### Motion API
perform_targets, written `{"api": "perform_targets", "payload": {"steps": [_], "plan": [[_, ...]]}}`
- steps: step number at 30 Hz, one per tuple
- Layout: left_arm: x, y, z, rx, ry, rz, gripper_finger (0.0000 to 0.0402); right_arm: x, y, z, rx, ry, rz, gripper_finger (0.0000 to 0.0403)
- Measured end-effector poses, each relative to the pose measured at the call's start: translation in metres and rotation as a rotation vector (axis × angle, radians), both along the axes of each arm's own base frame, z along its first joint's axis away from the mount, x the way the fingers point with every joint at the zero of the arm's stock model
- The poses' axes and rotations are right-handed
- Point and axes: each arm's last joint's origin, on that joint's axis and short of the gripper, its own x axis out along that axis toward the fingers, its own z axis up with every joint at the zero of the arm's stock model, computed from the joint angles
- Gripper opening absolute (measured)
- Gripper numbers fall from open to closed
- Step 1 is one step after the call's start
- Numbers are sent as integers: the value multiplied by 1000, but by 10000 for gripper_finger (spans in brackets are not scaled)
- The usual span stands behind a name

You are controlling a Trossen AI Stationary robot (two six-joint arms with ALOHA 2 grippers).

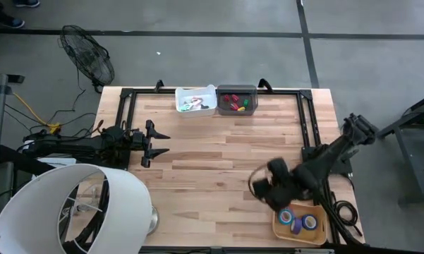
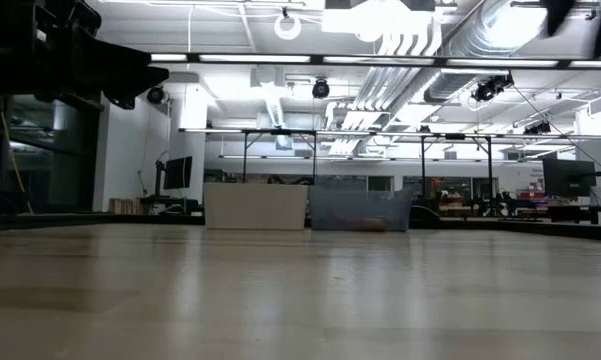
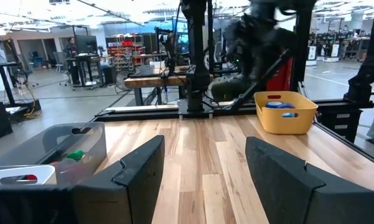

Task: Pick and place Stapler, Stapler remover, tape
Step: Return to Home Position

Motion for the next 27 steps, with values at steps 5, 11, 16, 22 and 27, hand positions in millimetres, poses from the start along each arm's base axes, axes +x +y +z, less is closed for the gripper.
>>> {"api": "perform_targets", "payload": {"steps": [5, 11, 16, 22, 27], "plan": [[0, 0, 0, 0, 0, 0, 221, 11, -51, 12, -165, 36, 70, 223], [0, 0, 0, 0, 0, 1, 221, 14, -114, 33, -315, 8, 176, 208], [0, 0, 0, 0, 1, 1, 221, -6, -152, 25, -361, -241, 207, 195], [0, 0, -2, -1, 17, 1, 221, -36, -176, -26, -396, -618, 202, 179], [0, 0, -3, -3, 32, 1, 221, -60, -183, -68, -396, -806, 172, 169]]}}
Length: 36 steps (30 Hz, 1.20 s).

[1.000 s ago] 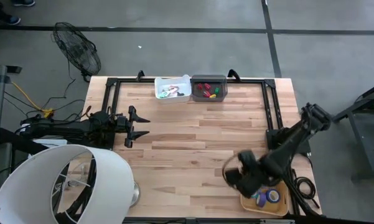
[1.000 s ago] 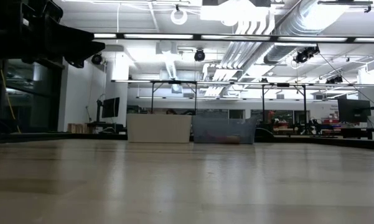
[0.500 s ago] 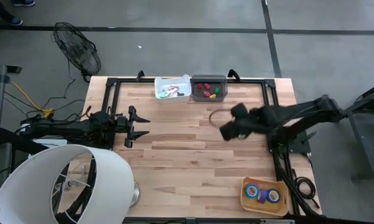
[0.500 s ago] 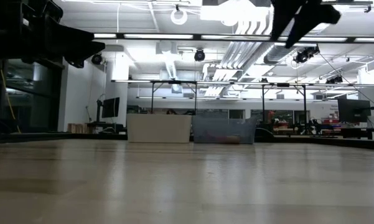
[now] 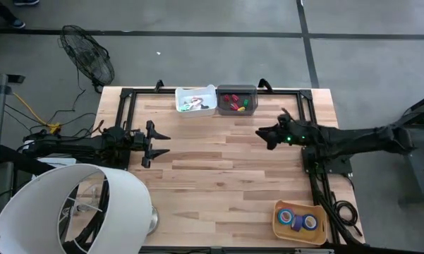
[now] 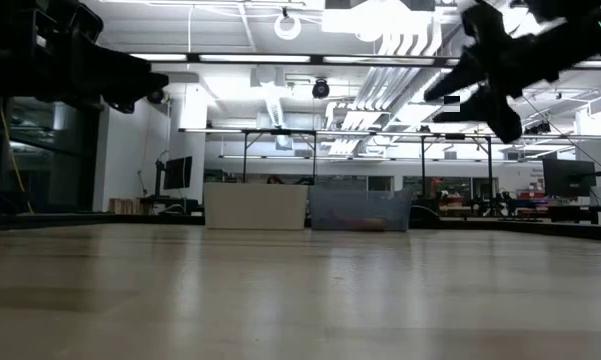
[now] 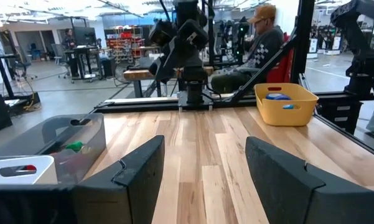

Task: Pick and place Stapler, Stapler remover, tape
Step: Return to Home Position

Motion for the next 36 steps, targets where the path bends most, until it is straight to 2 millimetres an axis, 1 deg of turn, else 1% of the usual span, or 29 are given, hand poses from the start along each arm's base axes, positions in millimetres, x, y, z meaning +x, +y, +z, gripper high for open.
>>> {"api": "perform_targets", "payload": {"steps": [4, 7, 10, 13, 18, 22, 26, 33, 36], "plan": [[0, 0, -2, -2, 19, 1, 221, -14, 1, -26, -8, -117, -1, 167], [0, 0, -2, -2, 22, 3, 221, -23, 1, -42, -10, -156, 0, 167], [0, 0, -3, -2, 27, 3, 221, -31, 2, -56, -6, -182, 1, 167], [0, 0, -4, -3, 41, 3, 221, -36, 3, -65, -9, -229, 1, 167], [0, 0, -4, -4, 46, 2, 221, -40, 3, -66, -30, -216, 0, 167], [0, 0, -4, -4, 46, 2, 221, -42, 3, -70, -61, -154, 10, 166], [0, 0, -5, -4, 50, 2, 221, -43, 4, -74, -99, -93, 43, 155], [0, 0, -8, -7, 85, -2, 221, -43, 4, -77, -263, -10, 102, 141], [0, 0, -10, -8, 99, -2, 221, -43, 4, -77, -245, -16, 97, 141]]}}
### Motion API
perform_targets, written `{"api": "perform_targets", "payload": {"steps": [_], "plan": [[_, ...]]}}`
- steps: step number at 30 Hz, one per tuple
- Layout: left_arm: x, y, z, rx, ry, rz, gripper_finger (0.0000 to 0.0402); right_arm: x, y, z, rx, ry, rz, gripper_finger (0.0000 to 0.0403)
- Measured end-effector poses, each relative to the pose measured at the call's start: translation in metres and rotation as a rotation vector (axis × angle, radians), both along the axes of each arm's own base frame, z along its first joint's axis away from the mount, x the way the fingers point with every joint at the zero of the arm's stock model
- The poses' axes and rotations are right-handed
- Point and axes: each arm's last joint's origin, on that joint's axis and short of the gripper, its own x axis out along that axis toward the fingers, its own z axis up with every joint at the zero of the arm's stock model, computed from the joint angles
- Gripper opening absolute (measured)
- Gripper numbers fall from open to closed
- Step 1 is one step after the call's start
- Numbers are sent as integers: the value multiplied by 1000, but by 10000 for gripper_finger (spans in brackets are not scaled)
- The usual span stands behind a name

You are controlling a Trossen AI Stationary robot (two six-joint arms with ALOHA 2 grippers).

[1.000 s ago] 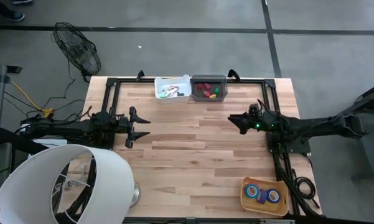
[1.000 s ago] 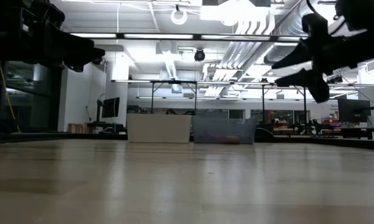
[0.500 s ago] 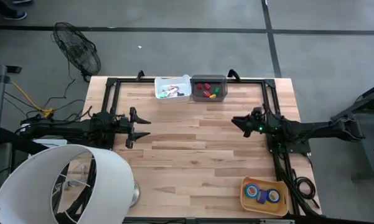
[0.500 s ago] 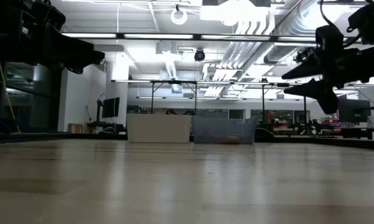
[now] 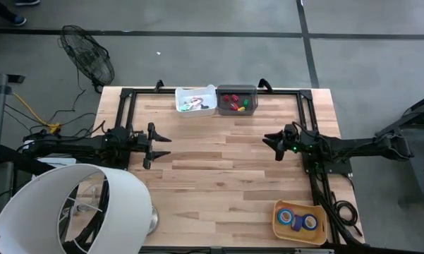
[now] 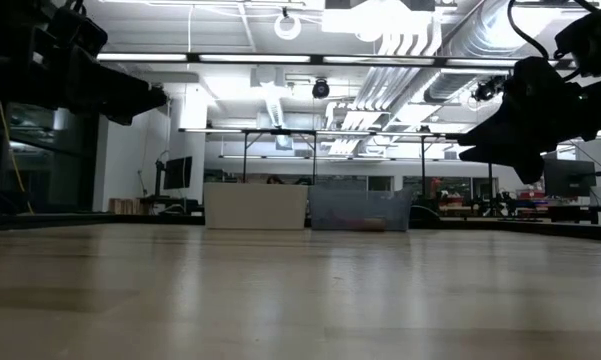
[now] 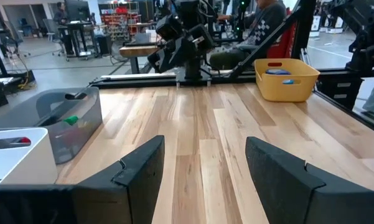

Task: Pick and place Stapler, Stapler remover, tape
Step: Return to Home Position

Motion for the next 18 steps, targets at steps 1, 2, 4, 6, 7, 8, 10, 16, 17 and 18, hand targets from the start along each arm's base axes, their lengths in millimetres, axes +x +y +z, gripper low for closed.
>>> {"api": "perform_targets", "payload": {"steps": [1, 2, 4, 6, 7, 8, 10, 16, 17, 18], "plan": [[0, 0, 0, 0, 2, 0, 221, 0, 0, 0, 11, -3, -3, 141], [0, 0, 0, 0, 3, 0, 221, 0, 0, 0, 19, -6, -5, 141], [0, 0, -1, -1, 9, 1, 221, 0, 0, 0, 20, -7, -5, 141], [0, 0, -2, -1, 18, 1, 221, 0, 0, 0, 11, -3, -3, 141], [0, 0, -2, -2, 23, 0, 221, 0, 0, 0, 10, -3, -3, 141], [0, 0, -3, -2, 27, 0, 221, 0, 0, 0, 10, -3, -3, 141], [0, 0, -3, -3, 36, 1, 221, 0, 0, 0, 14, -4, -4, 140], [0, 0, -5, -4, 52, 1, 221, 0, 0, 0, 14, -4, -4, 140], [0, 0, -5, -4, 52, 1, 221, 0, 0, 0, 14, -4, -4, 140], [0, 0, -5, -4, 52, 1, 221, 0, 0, 0, 14, -4, -4, 140]]}}
